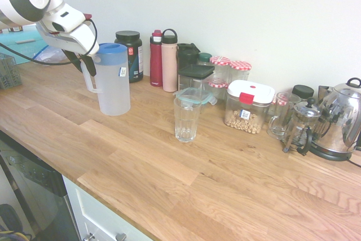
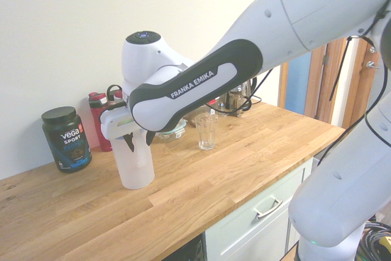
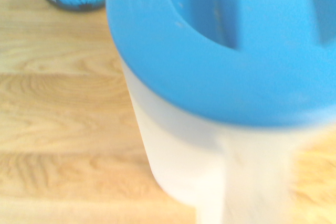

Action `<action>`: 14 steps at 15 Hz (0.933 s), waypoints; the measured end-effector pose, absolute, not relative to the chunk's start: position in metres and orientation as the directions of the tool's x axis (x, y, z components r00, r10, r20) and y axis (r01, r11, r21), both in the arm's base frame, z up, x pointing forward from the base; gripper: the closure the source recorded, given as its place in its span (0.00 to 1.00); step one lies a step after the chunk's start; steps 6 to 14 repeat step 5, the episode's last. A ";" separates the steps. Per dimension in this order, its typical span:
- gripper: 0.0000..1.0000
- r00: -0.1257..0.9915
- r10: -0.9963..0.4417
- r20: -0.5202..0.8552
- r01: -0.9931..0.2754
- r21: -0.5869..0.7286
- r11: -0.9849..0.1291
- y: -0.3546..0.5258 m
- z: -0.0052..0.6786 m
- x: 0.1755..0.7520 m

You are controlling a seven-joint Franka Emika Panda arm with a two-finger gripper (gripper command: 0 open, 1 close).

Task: Pour me some water

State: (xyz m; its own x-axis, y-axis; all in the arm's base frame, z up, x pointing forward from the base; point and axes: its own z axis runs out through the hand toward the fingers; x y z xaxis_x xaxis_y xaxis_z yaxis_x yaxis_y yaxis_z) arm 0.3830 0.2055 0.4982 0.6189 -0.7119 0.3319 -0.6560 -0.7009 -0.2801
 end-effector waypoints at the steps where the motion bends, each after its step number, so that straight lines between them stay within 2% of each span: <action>1: 0.00 0.618 -0.712 0.333 -0.659 -0.274 -0.700 0.204 0.509 0.373; 5: 0.00 0.675 -0.687 0.270 -0.671 -0.164 -0.723 0.188 0.538 0.329; 14: 0.00 0.675 -0.687 0.270 -0.671 -0.164 -0.723 0.188 0.538 0.329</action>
